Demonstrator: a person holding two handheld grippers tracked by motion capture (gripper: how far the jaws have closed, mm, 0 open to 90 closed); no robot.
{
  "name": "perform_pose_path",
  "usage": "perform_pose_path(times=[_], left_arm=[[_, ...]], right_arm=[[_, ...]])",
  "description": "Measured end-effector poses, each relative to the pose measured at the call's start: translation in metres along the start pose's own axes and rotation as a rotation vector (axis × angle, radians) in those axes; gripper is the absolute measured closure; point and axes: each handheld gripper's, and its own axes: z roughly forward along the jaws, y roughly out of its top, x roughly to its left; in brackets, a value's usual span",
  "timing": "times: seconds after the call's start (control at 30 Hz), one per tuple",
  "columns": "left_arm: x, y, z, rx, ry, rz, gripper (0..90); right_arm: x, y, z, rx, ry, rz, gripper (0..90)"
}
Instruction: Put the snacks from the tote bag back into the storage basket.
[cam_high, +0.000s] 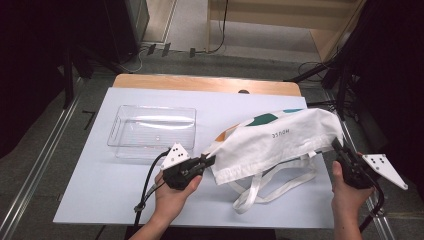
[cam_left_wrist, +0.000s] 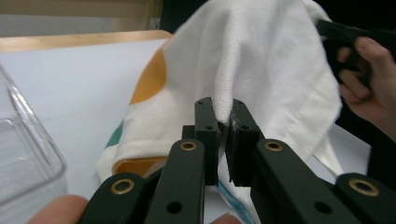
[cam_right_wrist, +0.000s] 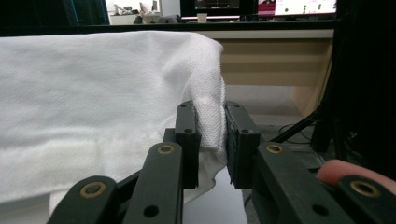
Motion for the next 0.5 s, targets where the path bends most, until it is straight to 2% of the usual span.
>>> perform_pose_path(times=[0.03,0.07,0.1,0.13,0.17,0.2,0.23,0.27,0.33,0.37,0.4,0.5], left_arm=[[0.0,0.0,0.0,0.0,0.0,0.0,85.7],[0.007,0.004,0.005,-0.004,0.041,-0.027,85.6],[0.007,0.004,0.005,-0.004,0.041,-0.027,85.4],[0.011,0.006,0.009,0.014,0.067,-0.028,85.1],[0.011,0.006,0.009,0.014,0.067,-0.028,84.5],[0.012,0.005,0.01,0.02,0.075,-0.015,83.2],[0.012,0.005,0.01,0.02,0.075,-0.015,80.8],[0.011,0.002,0.008,0.01,0.088,-0.008,77.6],[0.012,0.0,0.007,0.01,0.095,0.0,73.6],[0.012,0.0,0.007,0.01,0.095,0.0,71.4],[0.012,-0.002,0.007,0.019,0.094,-0.002,70.1],[0.009,-0.007,0.009,0.034,0.088,-0.001,67.0]], right_arm=[[0.0,0.0,0.0,0.0,0.0,0.0,78.9],[0.0,0.0,-0.006,0.019,-0.004,-0.067,78.7],[0.0,0.0,-0.006,0.019,-0.004,-0.067,78.7],[-0.003,-0.003,-0.003,0.1,0.048,-0.092,78.0],[-0.003,-0.003,-0.003,0.1,0.048,-0.092,78.0],[-0.007,-0.004,0.001,0.143,0.087,-0.069,74.2],[-0.007,-0.004,0.001,0.143,0.087,-0.069,74.2],[-0.009,0.001,0.002,0.138,0.111,-0.05,56.8],[-0.009,0.012,0.006,0.13,0.129,-0.018,37.8],[-0.009,0.012,0.006,0.13,0.129,-0.018,37.8],[-0.009,0.022,0.017,0.14,0.135,-0.005,27.0],[-0.011,0.025,0.044,0.203,0.136,0.004,22.6]])
